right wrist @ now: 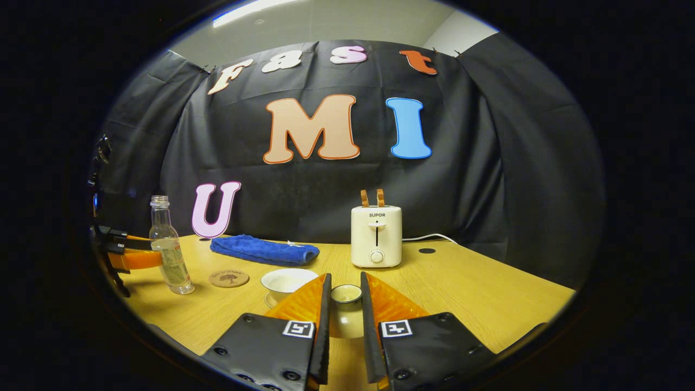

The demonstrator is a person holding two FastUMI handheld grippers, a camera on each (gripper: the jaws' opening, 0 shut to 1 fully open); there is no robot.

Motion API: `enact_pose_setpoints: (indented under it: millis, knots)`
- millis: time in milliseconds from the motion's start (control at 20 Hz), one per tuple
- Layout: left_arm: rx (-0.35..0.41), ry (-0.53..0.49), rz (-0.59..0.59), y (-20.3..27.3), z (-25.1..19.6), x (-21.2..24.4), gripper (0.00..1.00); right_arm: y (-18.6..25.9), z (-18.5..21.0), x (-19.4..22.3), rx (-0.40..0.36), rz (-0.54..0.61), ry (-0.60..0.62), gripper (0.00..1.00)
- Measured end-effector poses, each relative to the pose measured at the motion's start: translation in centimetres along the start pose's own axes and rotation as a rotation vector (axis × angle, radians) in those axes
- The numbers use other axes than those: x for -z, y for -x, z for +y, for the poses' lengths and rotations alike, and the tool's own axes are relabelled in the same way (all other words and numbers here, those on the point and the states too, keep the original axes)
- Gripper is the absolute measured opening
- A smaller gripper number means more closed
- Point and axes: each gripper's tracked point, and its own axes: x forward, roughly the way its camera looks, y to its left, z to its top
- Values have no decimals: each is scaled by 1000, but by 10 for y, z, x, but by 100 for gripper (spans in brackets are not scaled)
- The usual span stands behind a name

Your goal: Open the teacup lid with one hand, grasp the water bottle and pour water into the teacup with the other hand; after pouring, place the water bottle on the coaster and then close the teacup lid.

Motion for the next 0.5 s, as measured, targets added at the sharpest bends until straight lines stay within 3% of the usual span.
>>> enact_pose_setpoints:
  millis: [500]
  knots:
    - [-69, -8, 98, -30, 4, 13, 92, 2, -4, 0, 15, -2, 1, 30]
